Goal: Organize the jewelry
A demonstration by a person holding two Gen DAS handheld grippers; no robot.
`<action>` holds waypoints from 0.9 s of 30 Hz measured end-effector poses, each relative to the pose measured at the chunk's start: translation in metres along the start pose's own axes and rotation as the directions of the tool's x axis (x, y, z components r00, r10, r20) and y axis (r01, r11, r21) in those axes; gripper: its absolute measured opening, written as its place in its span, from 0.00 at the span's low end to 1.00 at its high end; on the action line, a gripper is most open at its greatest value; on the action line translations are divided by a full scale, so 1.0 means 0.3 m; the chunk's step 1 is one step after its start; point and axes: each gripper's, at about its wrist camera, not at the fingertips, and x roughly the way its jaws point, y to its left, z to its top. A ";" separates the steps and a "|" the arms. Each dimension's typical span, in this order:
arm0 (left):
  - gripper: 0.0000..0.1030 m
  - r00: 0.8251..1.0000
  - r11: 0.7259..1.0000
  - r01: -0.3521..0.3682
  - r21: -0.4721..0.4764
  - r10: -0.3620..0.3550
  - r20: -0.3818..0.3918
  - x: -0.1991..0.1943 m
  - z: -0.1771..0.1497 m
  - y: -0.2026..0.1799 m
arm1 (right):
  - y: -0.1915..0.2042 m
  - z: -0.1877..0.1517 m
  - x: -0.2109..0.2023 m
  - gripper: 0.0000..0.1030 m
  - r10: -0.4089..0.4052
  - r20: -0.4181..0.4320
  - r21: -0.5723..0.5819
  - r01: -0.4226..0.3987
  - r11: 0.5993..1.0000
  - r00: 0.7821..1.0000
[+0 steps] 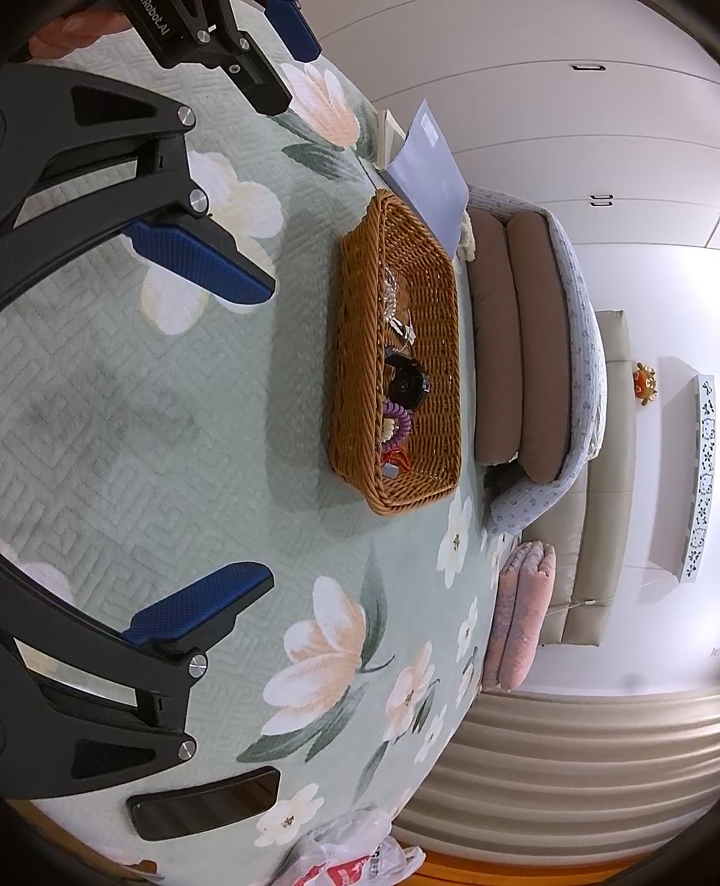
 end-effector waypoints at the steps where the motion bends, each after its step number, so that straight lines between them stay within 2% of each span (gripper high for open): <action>1: 0.76 1.000 1.000 -0.001 0.000 0.001 -0.001 0.000 0.000 0.001 | 0.001 -0.002 0.001 0.92 0.001 -0.001 0.000 -0.001 1.000 1.000; 27: 0.76 1.000 1.000 -0.014 0.004 0.014 0.001 0.000 -0.002 0.004 | -0.003 -0.003 0.022 0.92 0.014 -0.025 -0.005 -0.014 1.000 1.000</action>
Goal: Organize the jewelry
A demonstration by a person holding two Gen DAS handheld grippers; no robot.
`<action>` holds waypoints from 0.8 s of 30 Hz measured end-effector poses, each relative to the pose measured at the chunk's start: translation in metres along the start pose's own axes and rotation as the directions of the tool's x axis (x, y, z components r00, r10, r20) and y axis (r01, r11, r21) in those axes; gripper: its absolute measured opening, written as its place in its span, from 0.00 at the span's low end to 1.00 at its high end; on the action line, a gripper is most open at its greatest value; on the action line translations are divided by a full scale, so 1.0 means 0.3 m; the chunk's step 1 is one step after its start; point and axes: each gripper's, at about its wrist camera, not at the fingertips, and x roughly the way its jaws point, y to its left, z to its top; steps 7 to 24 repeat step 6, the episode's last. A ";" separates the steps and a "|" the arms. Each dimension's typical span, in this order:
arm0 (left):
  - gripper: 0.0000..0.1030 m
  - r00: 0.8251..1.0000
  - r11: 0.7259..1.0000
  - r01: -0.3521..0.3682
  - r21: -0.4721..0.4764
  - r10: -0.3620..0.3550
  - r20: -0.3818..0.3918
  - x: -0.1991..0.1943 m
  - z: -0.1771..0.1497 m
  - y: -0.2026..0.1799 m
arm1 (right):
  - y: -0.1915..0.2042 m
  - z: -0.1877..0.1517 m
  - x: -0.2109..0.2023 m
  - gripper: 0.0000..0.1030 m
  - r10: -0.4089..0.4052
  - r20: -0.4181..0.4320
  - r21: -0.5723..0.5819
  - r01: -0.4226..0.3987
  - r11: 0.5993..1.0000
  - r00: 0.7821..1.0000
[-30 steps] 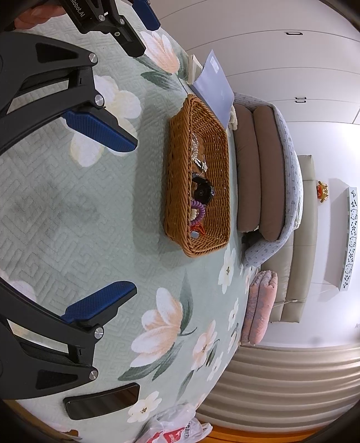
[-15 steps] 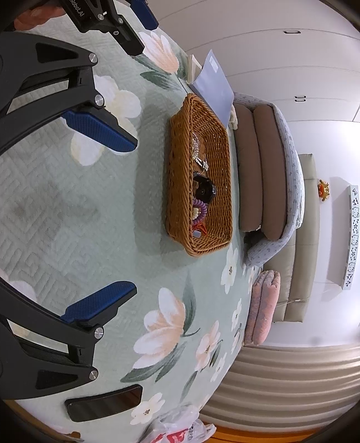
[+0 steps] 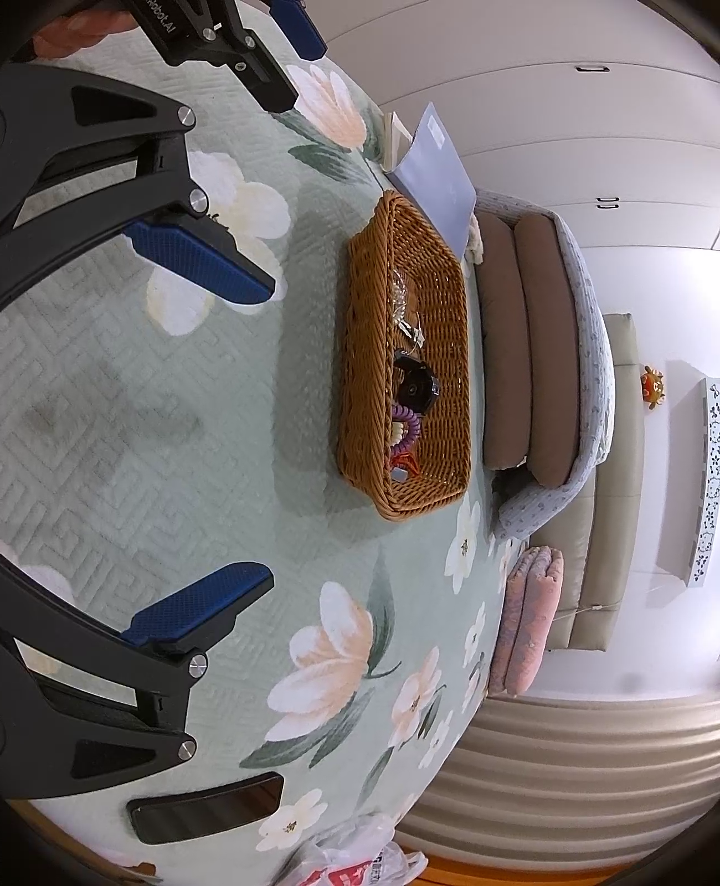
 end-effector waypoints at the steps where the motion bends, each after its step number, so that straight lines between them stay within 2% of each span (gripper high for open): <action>1: 0.76 1.000 1.000 -0.002 -0.003 0.002 0.002 -0.001 -0.001 0.001 | 0.000 0.001 0.000 0.92 0.000 -0.001 -0.001 0.000 1.000 1.000; 24: 0.76 1.000 1.000 0.001 -0.012 -0.001 0.011 -0.007 0.003 0.010 | 0.005 0.001 -0.003 0.92 -0.001 -0.001 -0.007 0.001 1.000 1.000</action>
